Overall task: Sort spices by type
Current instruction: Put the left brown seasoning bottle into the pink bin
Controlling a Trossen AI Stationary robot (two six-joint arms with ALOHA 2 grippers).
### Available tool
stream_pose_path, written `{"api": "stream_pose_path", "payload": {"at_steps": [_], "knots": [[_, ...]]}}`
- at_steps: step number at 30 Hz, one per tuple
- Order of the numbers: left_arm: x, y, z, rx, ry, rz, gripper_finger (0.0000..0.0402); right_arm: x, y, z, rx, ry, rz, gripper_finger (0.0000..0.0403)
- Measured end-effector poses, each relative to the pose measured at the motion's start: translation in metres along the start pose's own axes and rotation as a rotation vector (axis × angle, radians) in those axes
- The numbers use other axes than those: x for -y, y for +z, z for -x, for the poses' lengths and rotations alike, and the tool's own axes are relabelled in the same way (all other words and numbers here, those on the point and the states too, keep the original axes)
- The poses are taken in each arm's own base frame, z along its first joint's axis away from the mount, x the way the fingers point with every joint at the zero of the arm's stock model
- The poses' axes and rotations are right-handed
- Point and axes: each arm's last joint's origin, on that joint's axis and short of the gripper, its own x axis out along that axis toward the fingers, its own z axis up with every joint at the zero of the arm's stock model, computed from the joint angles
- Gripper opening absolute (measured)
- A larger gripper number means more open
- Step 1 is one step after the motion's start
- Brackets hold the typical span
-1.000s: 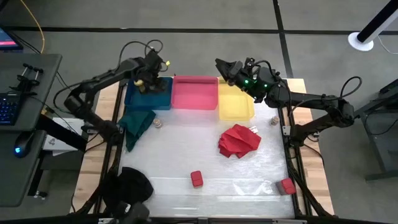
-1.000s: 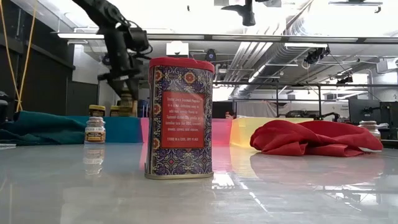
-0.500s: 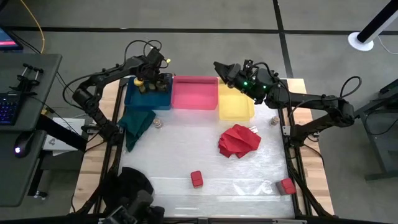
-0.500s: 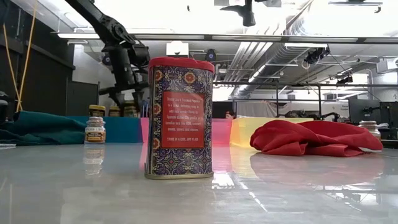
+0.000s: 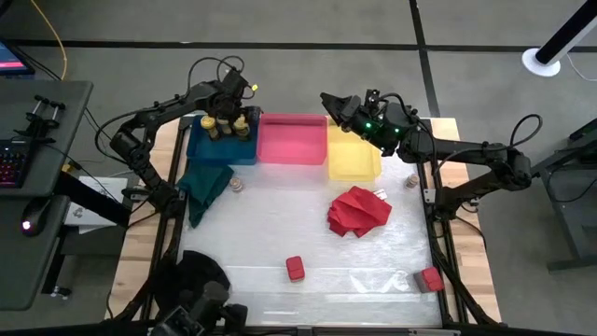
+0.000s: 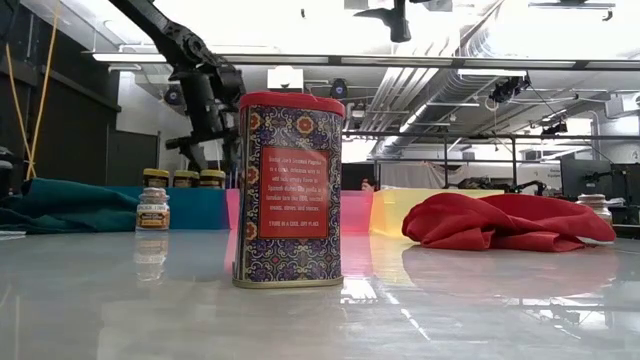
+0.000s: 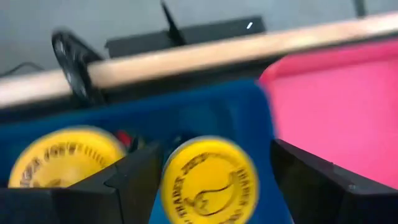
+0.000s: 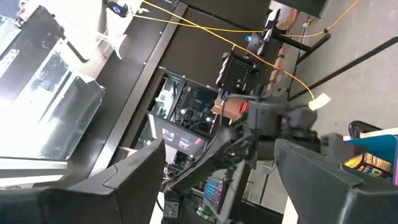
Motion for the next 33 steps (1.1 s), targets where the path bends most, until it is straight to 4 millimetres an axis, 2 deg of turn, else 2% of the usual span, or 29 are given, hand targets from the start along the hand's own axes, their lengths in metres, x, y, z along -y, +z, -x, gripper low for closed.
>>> {"api": "stream_pose_path", "payload": {"at_steps": [7,9,11,14,16,19,22,25,28,30,33], "knots": [[0.004,0.035,0.052,0.191,-0.064,-0.005,0.0277,0.0,0.0,0.0,0.002,-0.001,0.001,0.0296],[0.01,0.038,0.07,0.232,-0.116,-0.061,0.0278,0.0,0.0,0.0,-0.002,0.0,0.001,0.0296],[0.019,0.03,0.087,0.237,-0.21,-0.181,0.0277,0.0,0.0,0.0,-0.011,0.005,0.008,0.0296],[0.039,-0.001,0.114,0.17,-0.345,-0.395,0.0274,0.001,-0.001,0.0,-0.027,0.005,0.047,0.0296],[0.05,-0.034,0.129,0.123,-0.401,-0.53,0.0271,0.002,-0.001,0.0,-0.038,-0.004,0.061,0.0296],[0.059,-0.094,0.147,0.089,-0.495,-0.708,0.0265,0.004,-0.002,0.0,-0.053,-0.027,0.092,0.0296],[0.05,-0.157,0.148,0.053,-0.593,-0.826,0.026,0.007,-0.004,0.0,-0.072,-0.055,0.111,0.0296],[0.03,-0.207,0.134,0.078,-0.58,-0.86,0.0257,0.009,-0.005,0.0,-0.086,-0.071,0.123,0.0296],[0.011,-0.234,0.12,0.136,-0.468,-0.935,0.0257,0.01,-0.005,0.0,-0.093,-0.076,0.141,0.0296],[0.009,-0.238,0.116,0.191,-0.428,-0.971,0.0257,0.01,-0.005,0.001,-0.095,-0.079,0.143,0.0296],[0.018,-0.234,0.115,0.282,-0.374,-1.068,0.0257,0.011,-0.006,0.001,-0.098,-0.086,0.146,0.0296]]}}
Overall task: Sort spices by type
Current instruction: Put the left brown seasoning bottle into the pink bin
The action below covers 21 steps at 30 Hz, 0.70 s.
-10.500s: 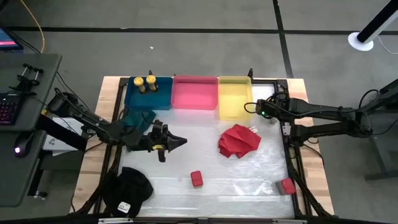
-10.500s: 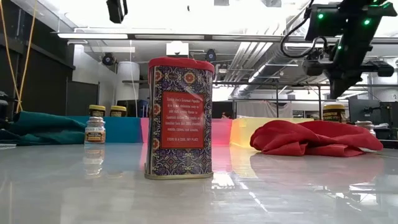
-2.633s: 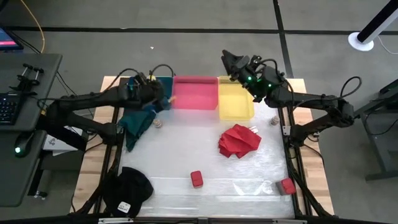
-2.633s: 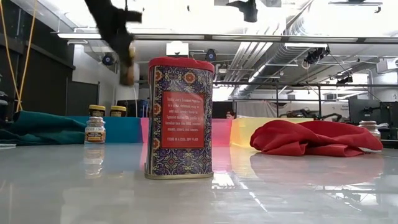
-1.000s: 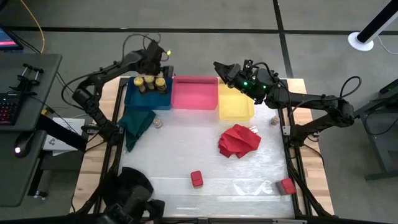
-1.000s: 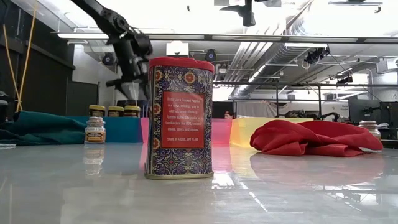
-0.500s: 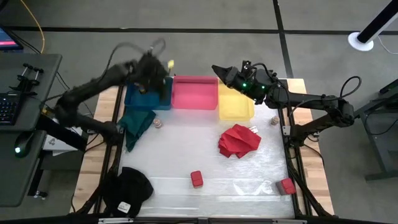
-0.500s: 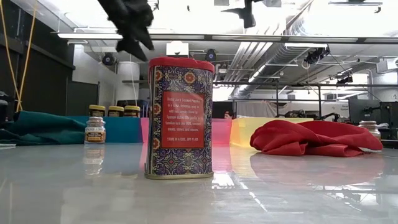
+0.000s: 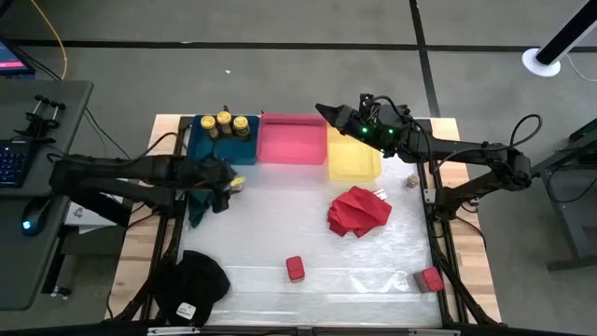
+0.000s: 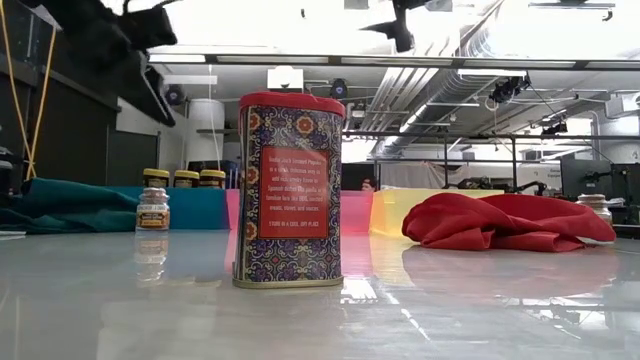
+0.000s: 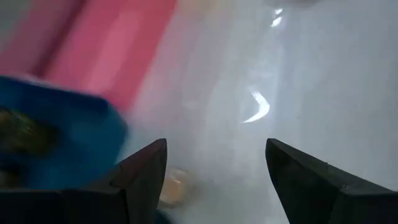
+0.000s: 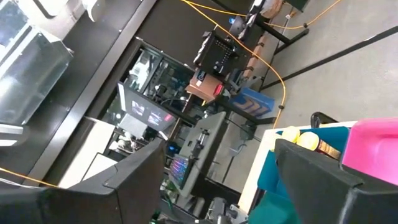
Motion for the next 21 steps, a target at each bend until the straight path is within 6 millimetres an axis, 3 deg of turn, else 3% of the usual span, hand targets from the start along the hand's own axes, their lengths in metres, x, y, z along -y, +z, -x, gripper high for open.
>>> {"api": "stream_pose_path", "payload": {"at_steps": [5,12,21], "knots": [[0.001,0.003,-0.03,-0.126,0.011,-0.197,0.0257,0.001,0.001,0.0,-0.001,-0.01,0.011,0.0296],[-0.002,-0.001,-0.079,-0.388,0.03,-0.236,0.0257,0.002,0.0,0.0,-0.003,-0.015,0.023,0.0296],[-0.008,-0.007,-0.102,-0.543,0.064,-0.221,0.0257,0.005,-0.001,0.0,-0.02,-0.043,0.032,0.0296]]}}
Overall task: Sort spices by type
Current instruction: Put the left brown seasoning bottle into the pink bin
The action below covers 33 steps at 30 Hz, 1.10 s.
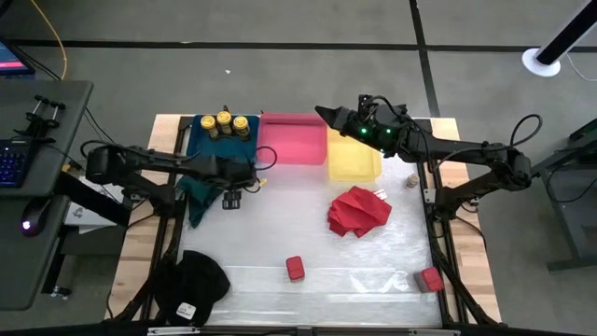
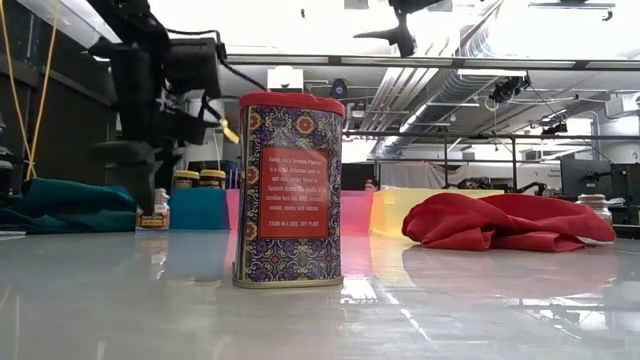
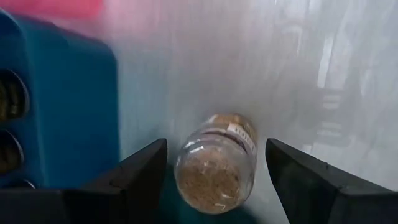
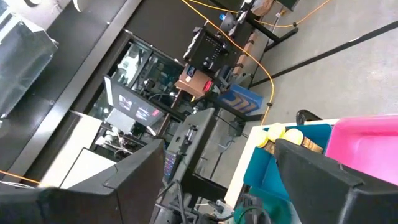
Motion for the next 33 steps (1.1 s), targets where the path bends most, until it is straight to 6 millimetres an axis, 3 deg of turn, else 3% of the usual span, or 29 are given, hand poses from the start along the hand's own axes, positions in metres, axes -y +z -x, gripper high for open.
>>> {"api": "stream_pose_path", "payload": {"at_steps": [13,23,27,33], "knots": [[0.002,0.002,-0.019,-0.082,-0.079,0.04,0.0246,0.002,-0.001,0.0,-0.017,-0.018,0.007,0.0296],[0.001,0.006,-0.02,-0.062,-0.075,0.061,0.0152,0.002,-0.002,0.0,-0.024,-0.013,0.007,0.0296],[-0.007,0.018,0.001,0.003,-0.091,0.093,0.0152,0.002,-0.002,0.0,-0.025,-0.013,0.007,0.0296],[-0.035,0.059,0.07,0.308,-0.062,0.119,0.0152,0.003,0.001,-0.001,-0.016,-0.015,0.006,0.0296]]}}
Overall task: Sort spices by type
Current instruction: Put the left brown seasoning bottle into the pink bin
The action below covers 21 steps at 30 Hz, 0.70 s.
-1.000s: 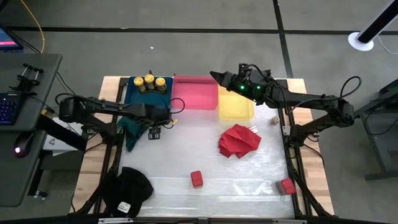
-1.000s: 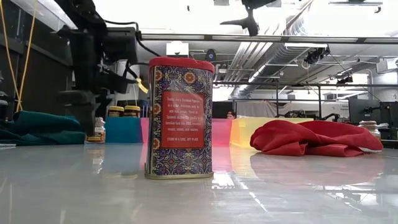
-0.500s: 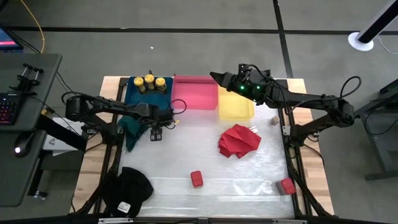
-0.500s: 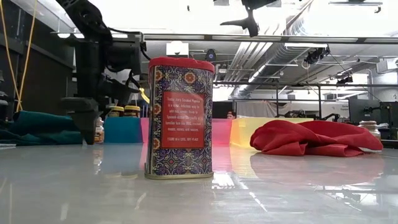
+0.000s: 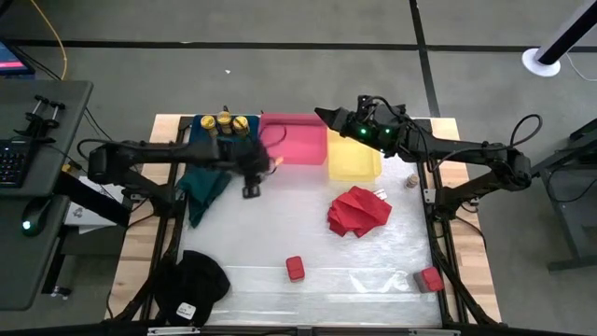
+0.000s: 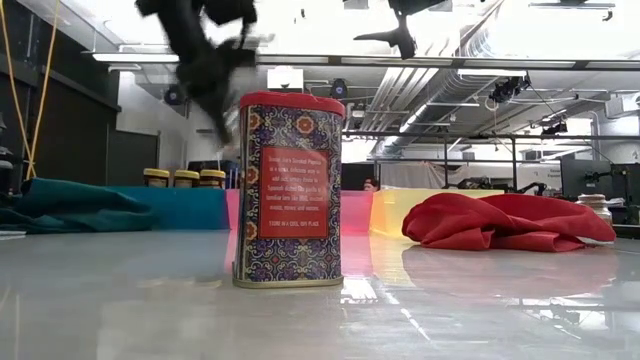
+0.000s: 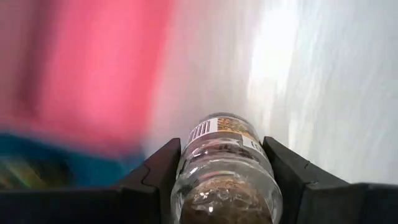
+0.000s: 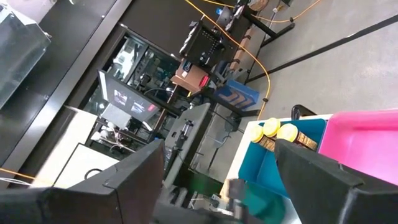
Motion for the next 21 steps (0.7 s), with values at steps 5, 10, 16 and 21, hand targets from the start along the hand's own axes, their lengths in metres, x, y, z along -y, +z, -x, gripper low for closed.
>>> {"api": "stream_pose_path", "payload": {"at_steps": [5,10,16,21], "knots": [[-0.034,0.053,0.034,0.245,0.114,-0.097,0.0151,-0.002,0.002,0.0,0.015,0.017,-0.006,0.0296],[-0.084,0.08,0.016,0.169,0.19,-0.141,0.0151,-0.003,0.003,0.0,0.025,0.032,-0.012,0.0296],[-0.132,0.082,-0.051,-0.134,0.127,-0.207,0.0151,-0.003,0.003,0.0,0.024,0.032,-0.012,0.0296],[-0.153,0.074,-0.094,-0.286,0.064,-0.253,0.0151,-0.003,0.002,0.0,0.021,0.029,-0.01,0.0296]]}}
